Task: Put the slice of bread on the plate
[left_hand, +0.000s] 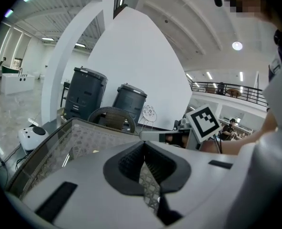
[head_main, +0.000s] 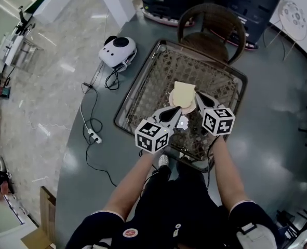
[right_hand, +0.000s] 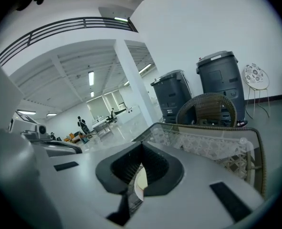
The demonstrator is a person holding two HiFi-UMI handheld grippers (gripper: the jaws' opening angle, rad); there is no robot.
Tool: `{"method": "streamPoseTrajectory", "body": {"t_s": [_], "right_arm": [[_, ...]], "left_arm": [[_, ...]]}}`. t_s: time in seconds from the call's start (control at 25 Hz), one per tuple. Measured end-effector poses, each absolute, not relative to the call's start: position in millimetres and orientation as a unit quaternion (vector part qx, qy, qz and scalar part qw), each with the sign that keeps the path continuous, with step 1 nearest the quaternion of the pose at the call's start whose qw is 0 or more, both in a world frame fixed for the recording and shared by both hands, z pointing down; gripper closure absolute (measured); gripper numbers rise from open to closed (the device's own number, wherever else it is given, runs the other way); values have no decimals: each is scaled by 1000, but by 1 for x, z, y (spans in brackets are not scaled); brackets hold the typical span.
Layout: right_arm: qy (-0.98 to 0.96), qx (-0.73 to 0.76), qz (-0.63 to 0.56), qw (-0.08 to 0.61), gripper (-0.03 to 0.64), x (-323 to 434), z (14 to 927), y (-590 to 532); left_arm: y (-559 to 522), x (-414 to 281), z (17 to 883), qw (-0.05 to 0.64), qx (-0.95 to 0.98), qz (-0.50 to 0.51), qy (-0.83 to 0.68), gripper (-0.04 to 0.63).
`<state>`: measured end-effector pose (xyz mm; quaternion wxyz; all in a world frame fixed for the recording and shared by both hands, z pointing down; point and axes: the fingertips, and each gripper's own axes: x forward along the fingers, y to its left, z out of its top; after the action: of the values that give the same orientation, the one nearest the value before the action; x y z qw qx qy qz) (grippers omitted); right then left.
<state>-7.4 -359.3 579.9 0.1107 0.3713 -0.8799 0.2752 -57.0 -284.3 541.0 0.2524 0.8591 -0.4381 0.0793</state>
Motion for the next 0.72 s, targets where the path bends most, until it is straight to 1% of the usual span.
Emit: {"method": "streamPoseTrajectory", "body": {"t_s": [0.72], "right_arm": [[-914,352,201,24,612,3,447,-275]], "left_arm": [[-245,-33,439,188,905,24,-382,589]]}}
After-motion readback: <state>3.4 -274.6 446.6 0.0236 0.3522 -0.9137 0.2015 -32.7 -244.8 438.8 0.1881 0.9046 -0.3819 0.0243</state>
